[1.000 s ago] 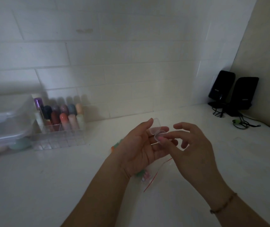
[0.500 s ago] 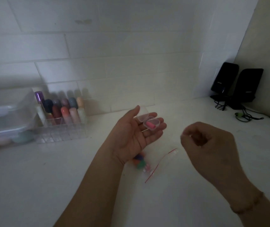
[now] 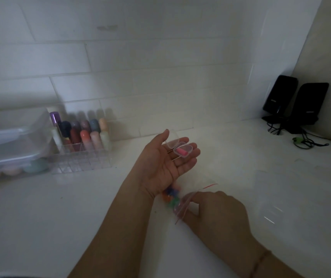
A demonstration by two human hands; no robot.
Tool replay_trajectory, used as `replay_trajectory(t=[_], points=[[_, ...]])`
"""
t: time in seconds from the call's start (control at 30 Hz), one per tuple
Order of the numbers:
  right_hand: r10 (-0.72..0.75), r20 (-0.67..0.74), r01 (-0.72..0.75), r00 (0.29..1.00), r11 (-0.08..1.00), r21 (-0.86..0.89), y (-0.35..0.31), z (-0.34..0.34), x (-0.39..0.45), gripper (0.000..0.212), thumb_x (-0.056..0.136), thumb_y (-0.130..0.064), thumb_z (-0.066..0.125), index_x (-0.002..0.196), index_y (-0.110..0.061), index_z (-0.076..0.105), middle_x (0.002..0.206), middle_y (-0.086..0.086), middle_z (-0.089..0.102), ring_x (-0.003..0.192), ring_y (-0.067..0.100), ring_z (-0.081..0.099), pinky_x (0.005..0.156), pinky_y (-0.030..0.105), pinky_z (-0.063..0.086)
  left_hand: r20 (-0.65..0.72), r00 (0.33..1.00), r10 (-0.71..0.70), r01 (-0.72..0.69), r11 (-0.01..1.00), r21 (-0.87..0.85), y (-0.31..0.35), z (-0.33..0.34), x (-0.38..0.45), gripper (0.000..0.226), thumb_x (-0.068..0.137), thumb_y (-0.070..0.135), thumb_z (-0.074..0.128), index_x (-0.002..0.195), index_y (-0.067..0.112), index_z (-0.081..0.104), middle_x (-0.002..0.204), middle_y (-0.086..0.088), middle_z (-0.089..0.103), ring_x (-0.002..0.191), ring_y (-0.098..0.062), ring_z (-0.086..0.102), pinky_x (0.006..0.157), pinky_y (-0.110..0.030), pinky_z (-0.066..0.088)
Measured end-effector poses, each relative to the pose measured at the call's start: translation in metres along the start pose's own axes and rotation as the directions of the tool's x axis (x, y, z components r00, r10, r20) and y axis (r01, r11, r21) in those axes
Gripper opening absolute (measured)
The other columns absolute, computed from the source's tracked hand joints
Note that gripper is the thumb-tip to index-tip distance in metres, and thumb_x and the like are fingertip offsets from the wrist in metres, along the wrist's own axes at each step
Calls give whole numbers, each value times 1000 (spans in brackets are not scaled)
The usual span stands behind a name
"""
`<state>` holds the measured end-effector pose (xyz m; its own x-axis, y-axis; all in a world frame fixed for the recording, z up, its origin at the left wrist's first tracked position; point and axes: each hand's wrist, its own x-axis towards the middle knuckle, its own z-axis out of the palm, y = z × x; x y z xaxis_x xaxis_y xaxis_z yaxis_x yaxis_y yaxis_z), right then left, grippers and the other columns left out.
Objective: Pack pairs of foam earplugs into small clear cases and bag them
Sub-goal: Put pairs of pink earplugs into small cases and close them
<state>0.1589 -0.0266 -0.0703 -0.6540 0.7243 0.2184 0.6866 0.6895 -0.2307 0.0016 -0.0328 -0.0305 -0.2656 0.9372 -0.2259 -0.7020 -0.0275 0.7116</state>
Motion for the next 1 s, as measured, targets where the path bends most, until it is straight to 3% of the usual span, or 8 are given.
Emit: replay_trajectory(t=[0.2,0.27,0.37,0.5,0.57,0.67,0.77,1.0], points=[[49,-18,-46,999,990,133,21,-26,4,26,84,-57,53,84,-33,62,75,-11,67,74,4,60,65,24,47,4,1000,-2,2,1000,3,-1,1,-1,59,95,41,48,131,-6,52,119,-26,64,92,-34,70,79,-40,58],[32,82,-61,996,927,369,38,-46,7,24,81,-44,69,72,-24,62,65,-5,67,58,6,61,58,22,48,10,1000,-4,4,1000,11,-2,2,-2,59,95,41,48,131,-6,52,119,-26,65,91,-33,70,77,-40,59],[-28,192,-148,981,535,832,55,-66,15,24,70,-23,83,71,-7,64,57,12,65,46,21,57,48,29,46,33,999,-18,16,999,37,-4,5,-2,58,96,41,47,129,-5,53,115,-25,65,90,-32,70,73,-38,60],[-14,140,-137,990,131,982,69,-58,25,50,43,-36,94,77,-9,69,68,13,55,53,17,45,50,22,41,87,994,-65,57,994,91,-11,12,-3,62,85,39,53,128,-6,54,112,-25,66,86,-32,70,68,-36,60],[54,111,-113,992,31,993,71,-56,27,49,43,-35,94,79,-12,71,76,14,61,60,18,55,55,24,48,118,989,-91,77,991,112,-15,15,-3,64,81,39,54,126,-6,55,111,-25,66,85,-32,70,68,-36,60],[148,46,-51,988,29,998,73,-60,27,20,68,-15,72,88,-12,69,88,11,72,78,21,69,64,29,53,155,981,-116,93,985,148,-19,18,-4,62,81,40,54,124,-5,56,110,-24,67,85,-31,71,68,-35,60],[142,3,-8,990,36,999,70,-62,25,24,77,-9,62,98,-15,73,89,9,71,80,20,69,65,26,56,177,975,-137,105,978,178,-22,20,-5,62,81,40,53,124,-4,56,109,-23,68,86,-31,71,69,-35,60],[191,-277,136,942,537,833,55,-58,20,19,77,-18,77,93,-27,71,77,-4,72,66,11,69,63,18,54,257,950,-176,122,969,214,-23,19,-6,60,88,38,52,129,-6,53,115,-25,63,97,-35,66,74,-35,60]])
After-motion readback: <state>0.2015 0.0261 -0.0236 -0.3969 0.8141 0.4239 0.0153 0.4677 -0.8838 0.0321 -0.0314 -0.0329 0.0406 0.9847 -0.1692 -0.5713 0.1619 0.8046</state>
